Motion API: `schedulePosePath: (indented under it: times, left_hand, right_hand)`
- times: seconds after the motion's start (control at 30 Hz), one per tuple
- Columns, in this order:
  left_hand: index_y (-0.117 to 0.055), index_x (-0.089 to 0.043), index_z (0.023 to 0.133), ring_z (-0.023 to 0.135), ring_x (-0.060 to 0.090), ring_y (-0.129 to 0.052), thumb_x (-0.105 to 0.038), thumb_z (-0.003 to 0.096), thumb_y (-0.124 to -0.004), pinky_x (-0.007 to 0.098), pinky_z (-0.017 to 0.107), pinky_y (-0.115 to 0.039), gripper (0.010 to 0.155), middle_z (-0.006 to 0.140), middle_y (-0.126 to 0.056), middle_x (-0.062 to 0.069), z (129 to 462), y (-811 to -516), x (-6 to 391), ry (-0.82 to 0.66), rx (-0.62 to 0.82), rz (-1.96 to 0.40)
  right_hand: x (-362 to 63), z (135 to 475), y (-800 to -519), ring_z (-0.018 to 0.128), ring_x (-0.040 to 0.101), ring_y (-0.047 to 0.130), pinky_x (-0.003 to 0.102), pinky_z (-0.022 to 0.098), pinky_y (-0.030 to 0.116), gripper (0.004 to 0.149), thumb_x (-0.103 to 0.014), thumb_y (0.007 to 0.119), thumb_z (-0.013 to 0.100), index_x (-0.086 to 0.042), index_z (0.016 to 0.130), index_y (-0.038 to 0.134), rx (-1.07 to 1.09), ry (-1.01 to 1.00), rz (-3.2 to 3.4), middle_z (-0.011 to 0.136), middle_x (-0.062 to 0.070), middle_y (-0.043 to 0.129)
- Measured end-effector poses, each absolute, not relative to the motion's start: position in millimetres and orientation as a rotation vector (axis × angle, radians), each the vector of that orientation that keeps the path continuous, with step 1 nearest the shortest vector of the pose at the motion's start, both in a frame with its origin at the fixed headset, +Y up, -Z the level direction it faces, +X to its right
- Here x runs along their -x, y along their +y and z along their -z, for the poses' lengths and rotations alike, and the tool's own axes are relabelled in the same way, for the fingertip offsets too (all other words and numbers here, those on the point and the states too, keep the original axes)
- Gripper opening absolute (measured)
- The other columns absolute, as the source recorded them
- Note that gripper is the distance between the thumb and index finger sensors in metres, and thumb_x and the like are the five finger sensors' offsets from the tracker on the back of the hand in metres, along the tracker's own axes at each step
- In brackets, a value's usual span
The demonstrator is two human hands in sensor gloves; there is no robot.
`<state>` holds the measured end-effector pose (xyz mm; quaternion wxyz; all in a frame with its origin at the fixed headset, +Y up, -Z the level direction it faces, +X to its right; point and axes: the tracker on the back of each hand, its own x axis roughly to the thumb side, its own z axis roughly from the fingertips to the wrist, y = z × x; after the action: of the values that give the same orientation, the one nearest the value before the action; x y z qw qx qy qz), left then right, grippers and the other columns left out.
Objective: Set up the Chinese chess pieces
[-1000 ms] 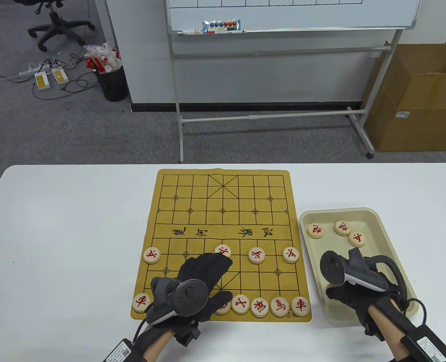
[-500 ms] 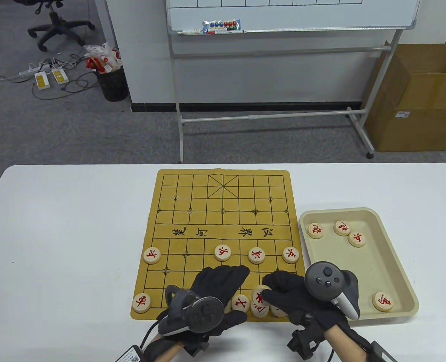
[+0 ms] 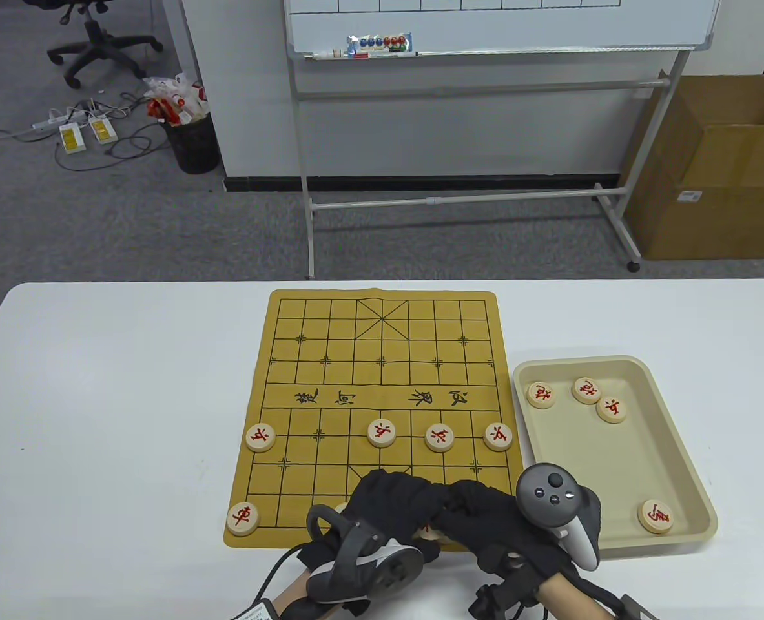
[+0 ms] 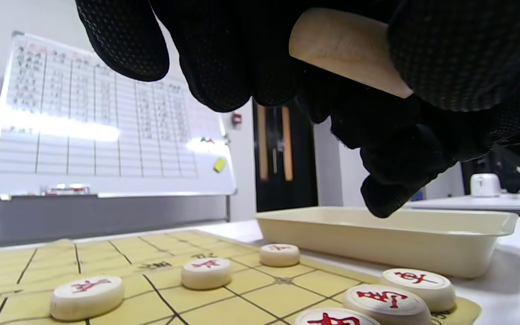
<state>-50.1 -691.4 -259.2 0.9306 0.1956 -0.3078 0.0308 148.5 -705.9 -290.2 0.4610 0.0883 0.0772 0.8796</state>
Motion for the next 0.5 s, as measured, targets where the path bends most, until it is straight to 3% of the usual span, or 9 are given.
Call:
schedulePosePath:
  times: [0.17,0.3,0.5]
  left_hand:
    - [-0.065,-0.030,0.100,0.086,0.020,-0.092,-0.061,0.0298,-0.083,0.053,0.071,-0.075,0.079,0.095,-0.086,-0.004,257.4,-687.7,49.7,-0.644,-0.430,-0.060]
    - [-0.069,-0.030,0.098,0.083,0.019,-0.096,-0.062,0.0296,-0.082,0.051,0.070,-0.078,0.077,0.093,-0.090,-0.004,266.1,-678.0,59.9,-0.623,-0.405,-0.071]
    - [-0.073,-0.033,0.096,0.079,0.018,-0.100,-0.064,0.0289,-0.082,0.049,0.068,-0.080,0.075,0.089,-0.096,-0.004,296.6,-662.9,109.5,-0.475,-0.323,-0.037]
  right_hand:
    - [-149.5,287.7,-704.4,0.058,0.028,0.104,0.057,0.064,0.071,0.056,-0.043,0.087,0.042,-0.008,0.086,0.085,-0.250,0.176,-2.151,0.067,0.006,0.105]
    - [-145.2,282.3,-698.4,0.073,0.035,0.095,0.061,0.067,0.065,0.063,-0.043,0.085,0.044,-0.010,0.097,0.075,-0.350,0.125,-2.229,0.083,0.011,0.095]
    - [-132.2,267.1,-688.3,0.085,0.040,0.087,0.064,0.070,0.059,0.068,-0.044,0.083,0.045,-0.012,0.103,0.069,-0.509,-0.072,-2.489,0.096,0.016,0.087]
